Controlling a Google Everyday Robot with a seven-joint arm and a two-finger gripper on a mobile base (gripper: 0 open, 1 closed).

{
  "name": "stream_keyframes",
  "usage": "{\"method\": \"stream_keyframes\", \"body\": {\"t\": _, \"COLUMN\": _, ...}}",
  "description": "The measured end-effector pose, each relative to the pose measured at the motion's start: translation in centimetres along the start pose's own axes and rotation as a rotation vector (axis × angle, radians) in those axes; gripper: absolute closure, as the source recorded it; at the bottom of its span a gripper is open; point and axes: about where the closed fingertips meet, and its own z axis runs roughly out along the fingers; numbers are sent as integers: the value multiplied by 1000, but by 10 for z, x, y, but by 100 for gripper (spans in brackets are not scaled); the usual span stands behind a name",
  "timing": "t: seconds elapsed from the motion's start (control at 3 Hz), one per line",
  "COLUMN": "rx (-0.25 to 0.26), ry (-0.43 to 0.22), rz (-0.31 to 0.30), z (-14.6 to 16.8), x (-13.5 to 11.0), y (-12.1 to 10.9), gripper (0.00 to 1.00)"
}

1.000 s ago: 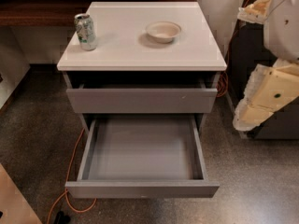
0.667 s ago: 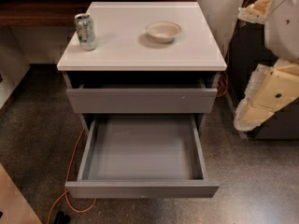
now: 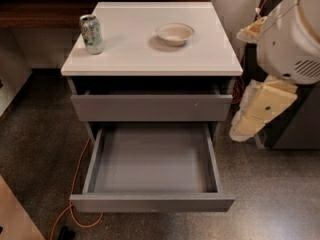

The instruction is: Close middle drawer

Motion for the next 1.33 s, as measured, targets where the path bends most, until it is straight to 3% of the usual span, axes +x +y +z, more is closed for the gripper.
{"method": "stream_keyframes", "body": {"t": 0.67, "rx": -135, "ry": -4, "rz": 56, "z": 94, "x": 23, "y": 14, "gripper": 0}}
{"method": "stream_keyframes", "body": {"t": 1.33, "rx": -285, "ry": 36, "rz": 128, "z": 190, "x": 46, "y": 58, "gripper": 0}}
